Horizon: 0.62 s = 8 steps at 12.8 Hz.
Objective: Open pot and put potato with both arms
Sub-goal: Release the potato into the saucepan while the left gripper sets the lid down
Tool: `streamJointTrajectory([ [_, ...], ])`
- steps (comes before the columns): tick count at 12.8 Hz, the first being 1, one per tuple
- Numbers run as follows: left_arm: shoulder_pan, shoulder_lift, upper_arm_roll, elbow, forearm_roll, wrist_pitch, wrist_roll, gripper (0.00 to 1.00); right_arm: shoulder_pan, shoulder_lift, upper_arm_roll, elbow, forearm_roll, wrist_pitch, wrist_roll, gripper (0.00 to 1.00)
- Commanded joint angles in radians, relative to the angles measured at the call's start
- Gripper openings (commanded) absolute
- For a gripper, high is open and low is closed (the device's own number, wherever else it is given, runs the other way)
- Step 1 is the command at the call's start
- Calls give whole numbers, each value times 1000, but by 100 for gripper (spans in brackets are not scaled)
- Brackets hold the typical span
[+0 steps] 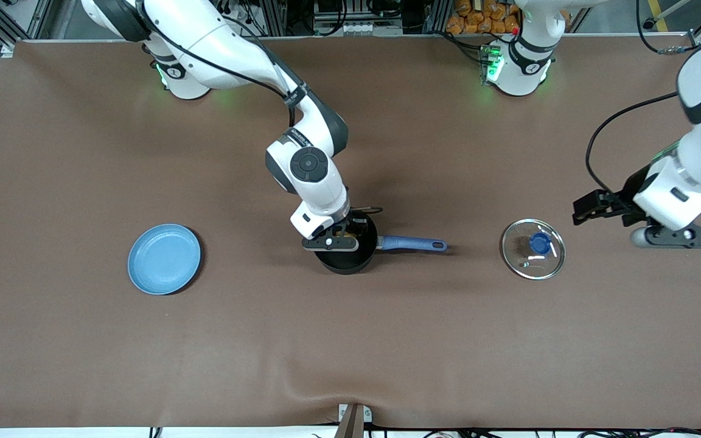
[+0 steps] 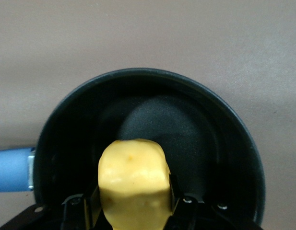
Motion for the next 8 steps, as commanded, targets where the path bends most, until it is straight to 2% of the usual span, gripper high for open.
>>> streamJointTrajectory([
  [1,1,0,3,46,50,-60,-6,100,23,49,-13,62,-23,0,51,7],
  [3,1,-31,-6,46,82,-74,-6,100,23,61,-13,68,-26,0,51,13],
  [4,3,-51,-4,45,70,-74,-7,100,23,61,-13,68,-26,0,51,21],
  [5,3,-58,-3,43,68,-77,-4,100,23,61,-13,68,-26,0,51,49],
  [6,4,-61,-1,45,70,-83,-3,100,23,61,-13,68,-27,0,52,93],
  [7,4,-69,-3,43,70,-88,2,100,21,60,-13,68,-36,0,49,100],
  [8,4,-77,-7,45,70,-99,2,100,18,55,-13,70,-46,-5,46,100],
])
